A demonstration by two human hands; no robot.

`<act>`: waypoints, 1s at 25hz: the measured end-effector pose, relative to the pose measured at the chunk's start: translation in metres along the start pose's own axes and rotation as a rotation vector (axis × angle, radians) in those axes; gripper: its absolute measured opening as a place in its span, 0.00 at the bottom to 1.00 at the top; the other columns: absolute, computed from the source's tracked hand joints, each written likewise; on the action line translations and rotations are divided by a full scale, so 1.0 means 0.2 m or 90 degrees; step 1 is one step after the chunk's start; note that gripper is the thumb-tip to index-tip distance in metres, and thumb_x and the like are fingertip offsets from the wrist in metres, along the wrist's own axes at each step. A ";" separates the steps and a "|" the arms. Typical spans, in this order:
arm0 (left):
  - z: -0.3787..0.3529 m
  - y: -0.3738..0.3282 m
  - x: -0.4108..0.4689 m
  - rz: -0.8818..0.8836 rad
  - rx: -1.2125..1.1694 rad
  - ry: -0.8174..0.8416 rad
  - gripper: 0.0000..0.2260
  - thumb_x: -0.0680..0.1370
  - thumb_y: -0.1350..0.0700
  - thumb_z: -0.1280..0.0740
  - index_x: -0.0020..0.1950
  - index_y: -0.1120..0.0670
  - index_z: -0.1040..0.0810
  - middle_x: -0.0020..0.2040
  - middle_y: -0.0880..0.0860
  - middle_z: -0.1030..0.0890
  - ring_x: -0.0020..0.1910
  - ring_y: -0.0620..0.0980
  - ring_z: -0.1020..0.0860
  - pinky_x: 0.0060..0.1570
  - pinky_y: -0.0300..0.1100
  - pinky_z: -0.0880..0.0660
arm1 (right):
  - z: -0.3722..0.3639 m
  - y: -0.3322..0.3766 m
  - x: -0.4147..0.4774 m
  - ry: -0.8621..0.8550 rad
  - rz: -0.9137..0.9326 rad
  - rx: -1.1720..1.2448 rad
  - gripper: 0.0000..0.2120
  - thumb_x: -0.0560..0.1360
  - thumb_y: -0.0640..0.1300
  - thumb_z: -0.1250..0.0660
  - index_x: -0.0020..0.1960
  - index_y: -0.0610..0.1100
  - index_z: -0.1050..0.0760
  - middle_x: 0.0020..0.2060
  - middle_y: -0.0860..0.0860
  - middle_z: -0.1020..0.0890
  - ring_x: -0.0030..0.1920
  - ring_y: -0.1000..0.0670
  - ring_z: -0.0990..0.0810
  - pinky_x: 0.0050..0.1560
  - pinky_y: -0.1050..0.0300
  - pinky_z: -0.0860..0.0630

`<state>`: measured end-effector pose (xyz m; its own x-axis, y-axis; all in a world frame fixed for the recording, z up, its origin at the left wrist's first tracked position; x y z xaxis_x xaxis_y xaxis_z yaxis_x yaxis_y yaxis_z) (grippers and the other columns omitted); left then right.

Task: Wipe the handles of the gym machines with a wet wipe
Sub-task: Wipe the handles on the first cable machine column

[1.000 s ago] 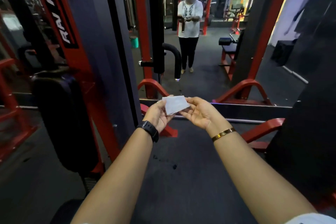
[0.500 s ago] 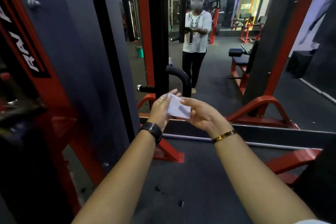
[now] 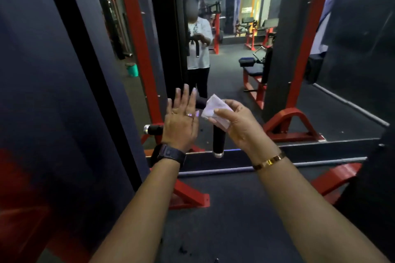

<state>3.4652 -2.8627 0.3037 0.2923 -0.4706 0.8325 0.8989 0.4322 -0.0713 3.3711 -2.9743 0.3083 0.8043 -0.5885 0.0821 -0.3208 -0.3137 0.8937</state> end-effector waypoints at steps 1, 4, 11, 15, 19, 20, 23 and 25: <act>-0.01 0.06 0.03 0.006 0.020 -0.016 0.25 0.79 0.54 0.45 0.76 0.58 0.41 0.76 0.58 0.41 0.76 0.55 0.48 0.74 0.52 0.51 | -0.01 0.02 0.03 -0.023 0.064 -0.051 0.14 0.68 0.35 0.30 0.53 0.40 0.24 0.51 0.41 0.19 0.45 0.47 0.18 0.43 0.56 0.20; -0.04 0.21 0.13 -0.001 0.027 -0.056 0.27 0.76 0.57 0.43 0.76 0.57 0.42 0.76 0.60 0.40 0.75 0.58 0.50 0.74 0.47 0.58 | -0.07 0.10 0.08 -0.165 0.391 -0.440 0.15 0.68 0.37 0.35 0.52 0.45 0.19 0.46 0.53 0.17 0.47 0.56 0.20 0.49 0.62 0.24; -0.17 0.30 0.19 -0.122 -0.102 -0.110 0.31 0.79 0.57 0.46 0.79 0.49 0.56 0.78 0.50 0.62 0.77 0.53 0.63 0.76 0.50 0.56 | -0.33 -0.13 0.20 -0.205 0.676 -0.916 0.17 0.74 0.38 0.44 0.57 0.37 0.21 0.55 0.42 0.18 0.57 0.43 0.20 0.64 0.46 0.28; -0.20 0.30 0.19 -0.163 -0.099 -0.139 0.32 0.79 0.56 0.44 0.79 0.51 0.58 0.78 0.50 0.64 0.77 0.54 0.62 0.75 0.52 0.54 | -0.21 -0.24 0.16 -0.135 0.797 -1.035 0.17 0.76 0.30 0.39 0.64 0.36 0.24 0.63 0.41 0.23 0.66 0.43 0.26 0.67 0.43 0.31; -0.22 0.32 0.20 -0.182 -0.071 -0.144 0.33 0.78 0.57 0.44 0.78 0.52 0.59 0.78 0.52 0.65 0.77 0.54 0.63 0.75 0.47 0.58 | -0.15 -0.12 0.23 -0.319 0.715 -0.996 0.15 0.74 0.32 0.38 0.59 0.37 0.21 0.57 0.41 0.19 0.58 0.42 0.20 0.65 0.47 0.29; -0.22 0.32 0.21 -0.179 -0.081 -0.139 0.34 0.78 0.57 0.43 0.78 0.52 0.59 0.78 0.51 0.64 0.77 0.54 0.62 0.76 0.47 0.56 | -0.19 -0.10 0.26 -0.341 0.681 -0.969 0.15 0.74 0.33 0.38 0.58 0.38 0.20 0.55 0.41 0.18 0.55 0.42 0.19 0.62 0.48 0.27; -0.23 0.34 0.22 -0.182 -0.120 -0.130 0.30 0.80 0.57 0.47 0.79 0.50 0.58 0.78 0.49 0.63 0.77 0.53 0.61 0.75 0.49 0.52 | -0.30 -0.22 0.26 -0.207 0.762 -0.995 0.13 0.77 0.34 0.37 0.61 0.36 0.22 0.59 0.40 0.21 0.62 0.43 0.23 0.64 0.47 0.27; -0.23 0.36 0.22 -0.200 -0.129 -0.125 0.27 0.81 0.57 0.49 0.79 0.51 0.57 0.78 0.50 0.62 0.77 0.53 0.60 0.76 0.50 0.52 | -0.23 -0.27 0.17 -0.123 0.822 -1.024 0.13 0.79 0.34 0.38 0.62 0.35 0.23 0.63 0.41 0.23 0.67 0.44 0.27 0.67 0.44 0.31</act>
<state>3.5568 -2.8878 0.3097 -0.0565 -0.3914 0.9185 0.9862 0.1217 0.1125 3.4397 -2.9428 0.2833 0.4386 0.0245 0.8983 0.1803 0.9769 -0.1147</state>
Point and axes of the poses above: each hand's wrist, its own x-axis towards the middle knuckle, its own z-axis out of the back of the hand, y = z × x, the point moved 5 cm from there along x, towards the middle knuckle
